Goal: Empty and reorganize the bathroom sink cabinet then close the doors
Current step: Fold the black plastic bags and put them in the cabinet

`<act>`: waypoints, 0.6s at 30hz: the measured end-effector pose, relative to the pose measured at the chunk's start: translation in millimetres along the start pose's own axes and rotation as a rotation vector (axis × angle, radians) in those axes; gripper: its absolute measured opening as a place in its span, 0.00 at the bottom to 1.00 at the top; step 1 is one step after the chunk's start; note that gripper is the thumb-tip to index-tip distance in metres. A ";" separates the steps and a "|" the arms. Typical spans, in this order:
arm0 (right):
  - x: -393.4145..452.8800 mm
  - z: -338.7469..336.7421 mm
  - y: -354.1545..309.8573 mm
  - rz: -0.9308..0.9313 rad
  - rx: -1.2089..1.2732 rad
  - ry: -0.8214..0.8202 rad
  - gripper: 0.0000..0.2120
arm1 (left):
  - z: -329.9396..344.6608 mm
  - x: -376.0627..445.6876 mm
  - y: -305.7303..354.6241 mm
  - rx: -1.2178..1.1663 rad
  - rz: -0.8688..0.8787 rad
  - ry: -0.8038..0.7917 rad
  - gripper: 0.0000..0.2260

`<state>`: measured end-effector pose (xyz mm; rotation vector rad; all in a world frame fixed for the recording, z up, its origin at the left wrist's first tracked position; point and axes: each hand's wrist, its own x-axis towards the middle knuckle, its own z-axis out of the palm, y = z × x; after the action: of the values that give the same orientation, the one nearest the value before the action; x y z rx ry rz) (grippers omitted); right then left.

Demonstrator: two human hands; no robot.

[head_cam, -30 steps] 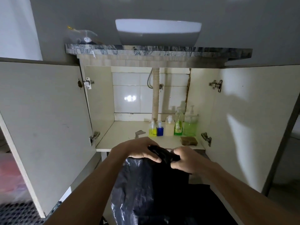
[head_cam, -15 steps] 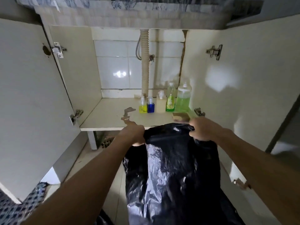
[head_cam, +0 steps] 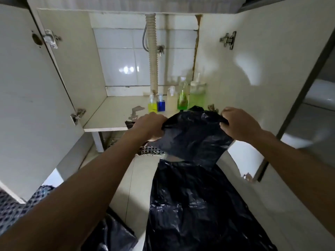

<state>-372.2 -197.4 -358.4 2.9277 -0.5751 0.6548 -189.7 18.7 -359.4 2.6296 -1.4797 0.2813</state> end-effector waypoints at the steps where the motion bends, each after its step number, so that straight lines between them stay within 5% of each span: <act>1: -7.2 0.4 1.8 -0.008 -0.019 -0.114 0.11 | 4.8 -5.3 2.0 0.005 0.035 -0.143 0.11; 5: -38.6 10.5 -4.0 0.010 -0.089 -0.538 0.16 | 48.2 -32.0 10.6 -0.001 0.129 -0.495 0.17; 8: -61.7 32.7 -12.5 0.024 -0.191 -0.771 0.08 | 103.6 -50.0 14.9 0.082 0.169 -0.663 0.19; 12: -101.6 85.6 -24.3 -0.013 -0.246 -0.743 0.15 | 158.7 -79.7 26.0 0.178 0.209 -0.791 0.20; 15: -148.7 134.5 -26.9 -0.006 -0.273 -0.711 0.05 | 184.5 -109.8 48.0 0.217 0.208 -0.813 0.22; 18: -188.4 167.3 -26.7 0.032 -0.388 -0.937 0.14 | 213.6 -138.4 68.7 0.203 0.210 -0.848 0.25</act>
<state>-454.0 -135.7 -590.1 2.6821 -0.6937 -0.8053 -295.9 58.7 -597.3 2.9039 -2.0274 -0.8171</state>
